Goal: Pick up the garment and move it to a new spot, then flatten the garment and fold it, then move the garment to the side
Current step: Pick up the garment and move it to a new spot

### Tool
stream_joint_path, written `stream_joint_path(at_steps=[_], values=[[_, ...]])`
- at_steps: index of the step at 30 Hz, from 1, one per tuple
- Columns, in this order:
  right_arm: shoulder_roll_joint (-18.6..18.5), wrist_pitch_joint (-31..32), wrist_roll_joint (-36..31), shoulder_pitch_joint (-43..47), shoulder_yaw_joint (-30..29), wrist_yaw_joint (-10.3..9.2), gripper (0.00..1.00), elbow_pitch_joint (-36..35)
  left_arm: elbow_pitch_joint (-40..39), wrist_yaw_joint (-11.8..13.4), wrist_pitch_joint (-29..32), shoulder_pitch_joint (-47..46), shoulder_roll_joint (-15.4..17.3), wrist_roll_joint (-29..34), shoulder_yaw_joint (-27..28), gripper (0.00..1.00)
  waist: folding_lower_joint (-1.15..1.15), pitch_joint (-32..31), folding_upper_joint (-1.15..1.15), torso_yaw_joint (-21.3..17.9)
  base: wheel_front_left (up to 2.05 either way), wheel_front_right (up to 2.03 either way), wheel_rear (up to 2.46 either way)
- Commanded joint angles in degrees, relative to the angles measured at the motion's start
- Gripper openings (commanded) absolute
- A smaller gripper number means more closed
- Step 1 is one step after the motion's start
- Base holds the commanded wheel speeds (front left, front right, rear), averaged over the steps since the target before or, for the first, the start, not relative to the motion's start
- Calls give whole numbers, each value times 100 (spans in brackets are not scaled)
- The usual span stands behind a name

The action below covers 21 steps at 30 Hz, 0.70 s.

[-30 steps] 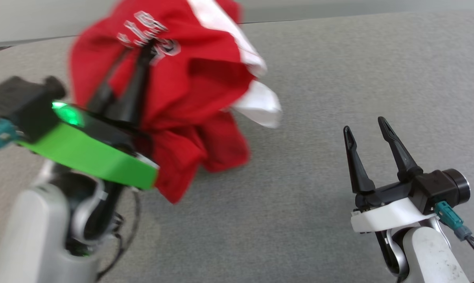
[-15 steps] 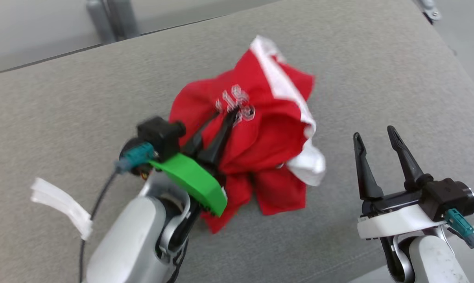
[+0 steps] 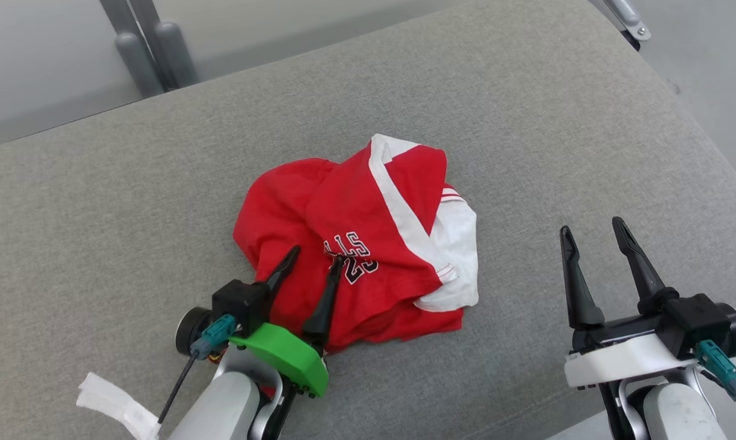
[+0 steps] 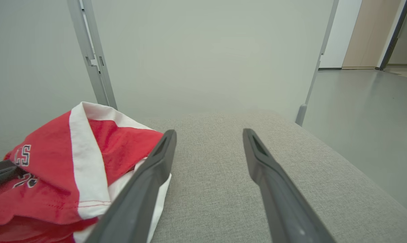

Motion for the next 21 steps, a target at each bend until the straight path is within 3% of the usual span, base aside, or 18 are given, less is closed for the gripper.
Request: stream_joint_path(at_steps=[1, 5, 10, 21], values=[[-4, -18, -72, 112, -44, 3, 100, -22, -98, 86, -99, 200, -13, 45, 91, 100, 0, -274, 0, 288, 0, 0, 0], [-3, -18, -205, 200, -106, 3, 100, -55, -601, 354, -195, 644, -16, 183, 473, 100, 0, -501, 0, 575, 0, 0, 0], [-92, -18, -280, 327, -116, 3, 100, -79, -1490, 595, -186, 1522, -63, 586, 1353, 100, 0, -673, 0, 924, 0, 0, 0], [-145, -18, -306, 583, -186, 3, 100, 20, -1876, 231, -187, 2540, -295, 1259, 2968, 100, 0, -866, 0, 1459, 0, 0, 0]])
